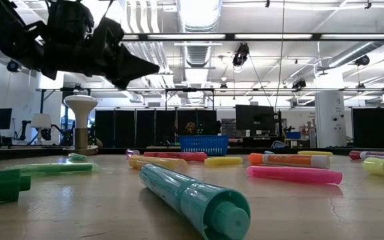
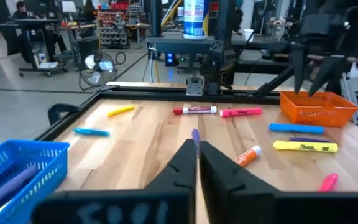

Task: Pick & Place Markers
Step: Put the left pink highlighter into the blue bin

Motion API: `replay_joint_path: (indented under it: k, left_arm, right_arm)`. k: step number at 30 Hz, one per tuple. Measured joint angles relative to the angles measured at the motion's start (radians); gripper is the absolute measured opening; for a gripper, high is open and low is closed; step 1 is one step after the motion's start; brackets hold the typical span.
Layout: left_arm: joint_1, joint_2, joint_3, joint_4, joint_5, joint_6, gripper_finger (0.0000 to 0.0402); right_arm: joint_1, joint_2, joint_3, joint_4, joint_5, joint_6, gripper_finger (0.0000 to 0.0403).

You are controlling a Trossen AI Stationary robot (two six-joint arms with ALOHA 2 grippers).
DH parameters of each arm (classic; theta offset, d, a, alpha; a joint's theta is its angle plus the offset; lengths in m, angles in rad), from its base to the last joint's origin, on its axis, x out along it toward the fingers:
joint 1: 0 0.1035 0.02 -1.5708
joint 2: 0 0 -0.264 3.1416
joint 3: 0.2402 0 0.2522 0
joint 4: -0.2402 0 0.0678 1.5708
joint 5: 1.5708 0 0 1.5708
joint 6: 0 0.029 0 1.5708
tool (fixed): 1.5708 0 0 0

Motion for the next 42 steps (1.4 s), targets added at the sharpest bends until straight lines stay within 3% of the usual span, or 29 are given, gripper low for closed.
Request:
replay_joint_path:
  k: [3,6,13,17,23,28,33,39,42]
  left_arm:
    - [0.007,0.000,-0.008,0.006,0.000,0.000,0.0004]
    - [0.007,0.000,-0.021,0.018,0.001,0.010,0.0001]
    - [0.006,0.000,-0.049,0.012,0.023,0.006,0.0000]
    - [0.003,0.000,-0.063,0.009,0.028,-0.021,0.0000]
    - [-0.015,0.000,-0.068,-0.002,0.028,-0.065,0.0000]
    - [-0.037,0.000,-0.069,-0.049,0.007,-0.072,0.0000]
    - [-0.052,0.000,-0.069,-0.104,-0.056,-0.096,0.0000]
    - [-0.066,0.000,-0.069,-0.129,-0.220,-0.153,0.0000]
    - [-0.066,0.000,-0.062,-0.174,-0.237,-0.188,0.0008]
  right_arm:
    - [-0.074,-0.039,-0.133,0.213,0.051,-0.199,0.0048]
    - [-0.171,-0.084,-0.279,0.534,0.050,-0.448,0.0015]
    - [-0.415,-0.130,-0.557,1.351,-0.118,-1.022,0.0008]
    - [-0.511,-0.127,-0.638,1.614,-0.175,-1.223,0.0008]
    - [-0.608,-0.123,-0.653,1.609,-0.182,-1.288,0.0009]
    - [-0.638,-0.131,-0.607,1.430,-0.183,-1.289,0.0028]
    - [-0.661,-0.117,-0.555,1.299,-0.182,-1.292,0.0066]
    - [-0.665,-0.108,-0.549,1.298,-0.178,-1.328,0.0101]
    - [-0.665,-0.110,-0.549,1.299,-0.178,-1.341,0.0111]
